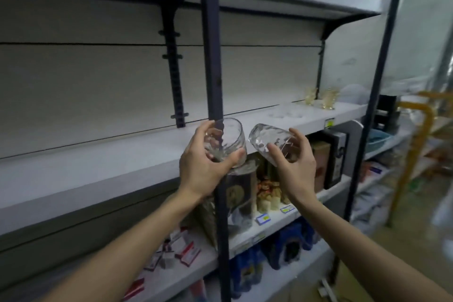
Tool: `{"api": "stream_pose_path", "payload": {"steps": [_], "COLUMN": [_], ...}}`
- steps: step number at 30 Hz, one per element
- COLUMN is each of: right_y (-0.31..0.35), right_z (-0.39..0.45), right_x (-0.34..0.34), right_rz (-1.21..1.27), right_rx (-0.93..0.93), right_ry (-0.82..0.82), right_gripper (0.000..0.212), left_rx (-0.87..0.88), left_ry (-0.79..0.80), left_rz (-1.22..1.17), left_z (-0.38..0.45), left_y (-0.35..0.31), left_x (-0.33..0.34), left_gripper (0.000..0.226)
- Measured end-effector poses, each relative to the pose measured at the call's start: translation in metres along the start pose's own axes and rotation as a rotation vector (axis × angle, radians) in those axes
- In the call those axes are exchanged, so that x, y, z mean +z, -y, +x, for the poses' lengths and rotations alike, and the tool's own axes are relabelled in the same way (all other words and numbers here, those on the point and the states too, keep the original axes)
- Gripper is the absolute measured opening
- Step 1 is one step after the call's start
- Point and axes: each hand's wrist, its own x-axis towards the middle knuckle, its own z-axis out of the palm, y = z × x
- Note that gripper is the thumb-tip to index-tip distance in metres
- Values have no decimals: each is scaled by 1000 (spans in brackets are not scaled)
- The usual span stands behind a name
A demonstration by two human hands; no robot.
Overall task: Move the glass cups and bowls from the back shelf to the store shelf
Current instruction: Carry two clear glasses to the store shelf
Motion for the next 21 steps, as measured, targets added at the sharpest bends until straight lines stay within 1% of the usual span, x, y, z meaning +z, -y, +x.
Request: {"api": "stream_pose_path", "payload": {"steps": [4, 9, 13, 15, 17, 21], "right_y": [-36, -82, -112, -122, -131, -144], "right_z": [46, 95, 147, 180, 215, 267], "right_x": [-39, -59, -58, -54, -45, -16], "right_rz": [-8, 16, 28, 9, -23, -131], "right_rx": [126, 196, 186, 183, 172, 89], "right_ry": [-35, -58, -19, 16, 51, 147], "right_gripper": [63, 67, 66, 66, 69, 75], "left_rx": [-63, -84, -158, -207, -225, -182], "left_ry": [10, 40, 11, 27, 68, 141], "left_rz": [21, 88, 89, 106, 173, 369], "left_z": [27, 69, 117, 145, 174, 214], "left_y": [-7, 3, 21, 30, 42, 69], "left_x": [70, 146, 196, 215, 227, 240], "left_gripper": [85, 84, 89, 91, 93, 99]}}
